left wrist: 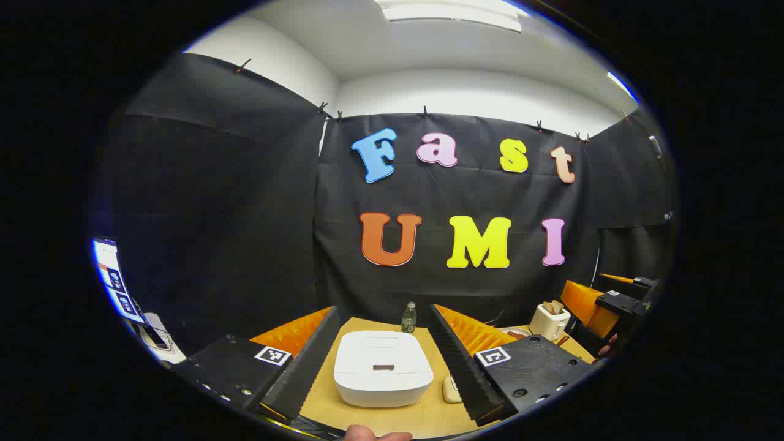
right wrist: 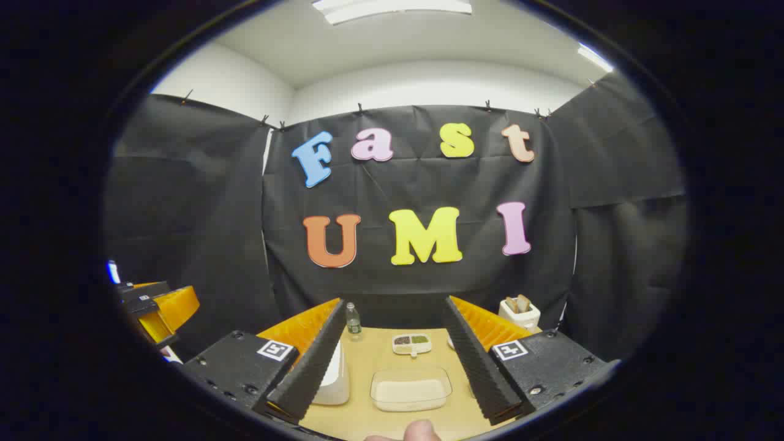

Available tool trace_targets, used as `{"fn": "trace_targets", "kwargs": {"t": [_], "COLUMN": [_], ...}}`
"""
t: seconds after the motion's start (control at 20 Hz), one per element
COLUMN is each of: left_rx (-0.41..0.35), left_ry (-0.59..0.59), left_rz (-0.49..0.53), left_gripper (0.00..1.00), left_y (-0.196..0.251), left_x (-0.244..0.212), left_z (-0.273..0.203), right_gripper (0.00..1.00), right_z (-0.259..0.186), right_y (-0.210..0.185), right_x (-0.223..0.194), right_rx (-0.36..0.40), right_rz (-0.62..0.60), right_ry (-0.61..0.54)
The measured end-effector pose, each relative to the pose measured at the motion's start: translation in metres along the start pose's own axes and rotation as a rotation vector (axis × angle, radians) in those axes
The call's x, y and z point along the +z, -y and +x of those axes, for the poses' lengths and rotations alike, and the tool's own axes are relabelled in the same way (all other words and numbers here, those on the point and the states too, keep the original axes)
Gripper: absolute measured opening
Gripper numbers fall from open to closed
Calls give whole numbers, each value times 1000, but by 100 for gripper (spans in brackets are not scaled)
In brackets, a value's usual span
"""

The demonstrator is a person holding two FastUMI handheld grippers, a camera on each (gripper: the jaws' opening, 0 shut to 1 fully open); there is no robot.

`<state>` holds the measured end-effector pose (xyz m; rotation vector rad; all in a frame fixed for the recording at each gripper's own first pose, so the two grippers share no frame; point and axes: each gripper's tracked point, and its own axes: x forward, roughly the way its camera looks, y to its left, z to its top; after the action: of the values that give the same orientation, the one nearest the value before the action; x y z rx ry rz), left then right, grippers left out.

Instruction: Close the left gripper, press the button to open the rice cooker; take a wooden spoon from the chopstick holder with the right hand, scoop a spoonful of rice and pour it into the rice cooker, then put the wooden spoon back into the chopstick holder.

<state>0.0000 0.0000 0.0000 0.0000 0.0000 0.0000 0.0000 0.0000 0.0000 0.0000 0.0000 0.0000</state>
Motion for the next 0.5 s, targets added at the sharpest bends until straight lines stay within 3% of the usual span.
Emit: {"fn": "trace_targets", "kwargs": {"t": [0.5], "left_rx": [-27], "left_ry": [-5], "left_rz": [-11], "left_gripper": [94], "left_y": [13], "left_x": [-4], "left_z": [-5], "right_gripper": [100], "right_z": [-8], "right_y": [12], "right_x": [2], "right_rx": [-11], "right_rz": [33], "right_ry": [11]}}
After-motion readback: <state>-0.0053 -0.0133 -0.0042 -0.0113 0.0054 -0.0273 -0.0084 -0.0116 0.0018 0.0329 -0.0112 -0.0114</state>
